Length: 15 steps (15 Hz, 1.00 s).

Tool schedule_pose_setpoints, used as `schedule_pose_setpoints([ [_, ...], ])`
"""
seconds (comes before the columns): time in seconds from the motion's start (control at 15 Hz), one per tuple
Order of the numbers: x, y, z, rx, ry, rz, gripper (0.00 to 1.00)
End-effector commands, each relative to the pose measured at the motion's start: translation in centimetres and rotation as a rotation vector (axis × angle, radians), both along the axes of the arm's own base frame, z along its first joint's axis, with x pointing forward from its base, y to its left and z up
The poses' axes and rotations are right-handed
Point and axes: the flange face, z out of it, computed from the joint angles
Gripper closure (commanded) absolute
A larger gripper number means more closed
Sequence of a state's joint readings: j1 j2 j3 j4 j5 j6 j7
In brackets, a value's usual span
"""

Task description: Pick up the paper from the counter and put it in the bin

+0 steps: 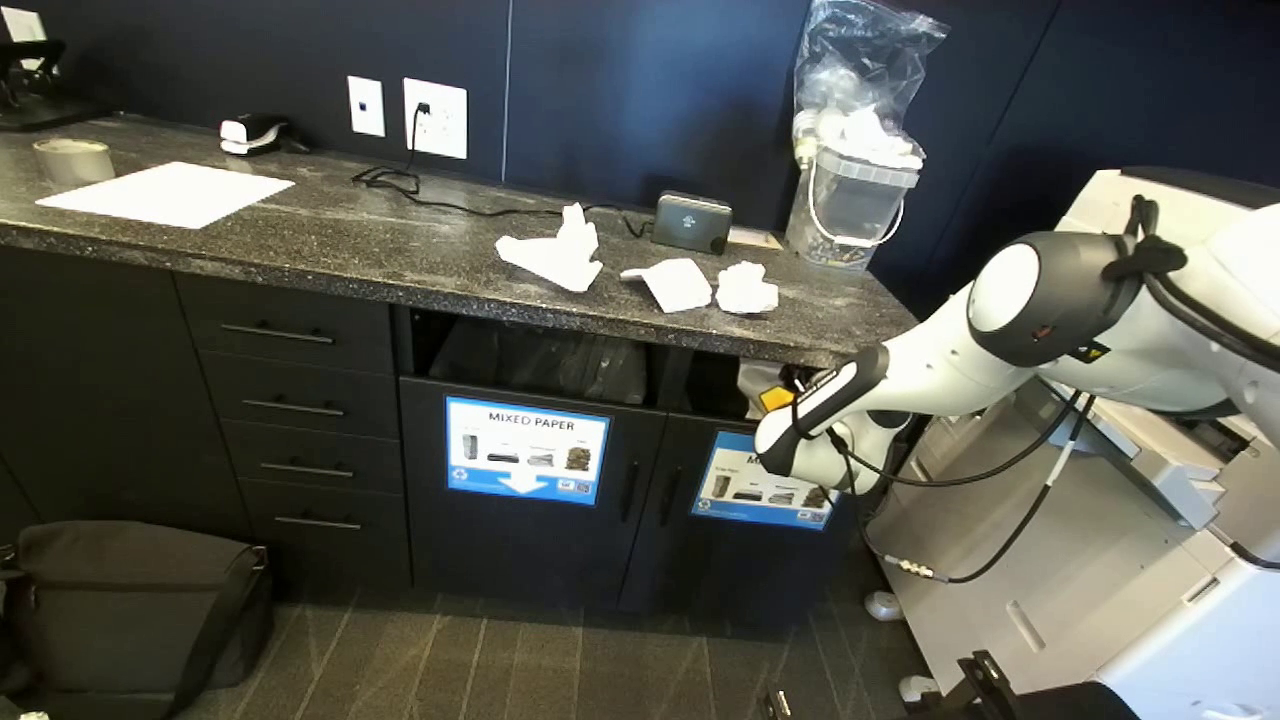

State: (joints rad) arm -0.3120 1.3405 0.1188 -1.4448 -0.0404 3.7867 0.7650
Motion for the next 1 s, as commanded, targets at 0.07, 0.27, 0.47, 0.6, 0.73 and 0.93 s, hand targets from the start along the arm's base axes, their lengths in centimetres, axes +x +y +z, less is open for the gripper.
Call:
schedule_pose_setpoints([
  [0.07, 0.97, -0.17, -0.13, -0.067, 0.008, 0.011, 0.91],
  [0.27, 1.22, -0.15, -0.36, -0.17, 0.061, 0.069, 0.91],
  [0.47, 1.49, 0.01, -0.5, -0.226, 0.084, 0.097, 0.92],
  [0.6, 1.64, 0.13, -0.57, -0.249, 0.095, 0.11, 0.91],
  [0.73, 1.72, 0.31, -0.68, -0.265, 0.108, 0.123, 0.66],
  [0.93, 1.68, 0.39, -0.71, -0.317, 0.135, 0.145, 0.51],
])
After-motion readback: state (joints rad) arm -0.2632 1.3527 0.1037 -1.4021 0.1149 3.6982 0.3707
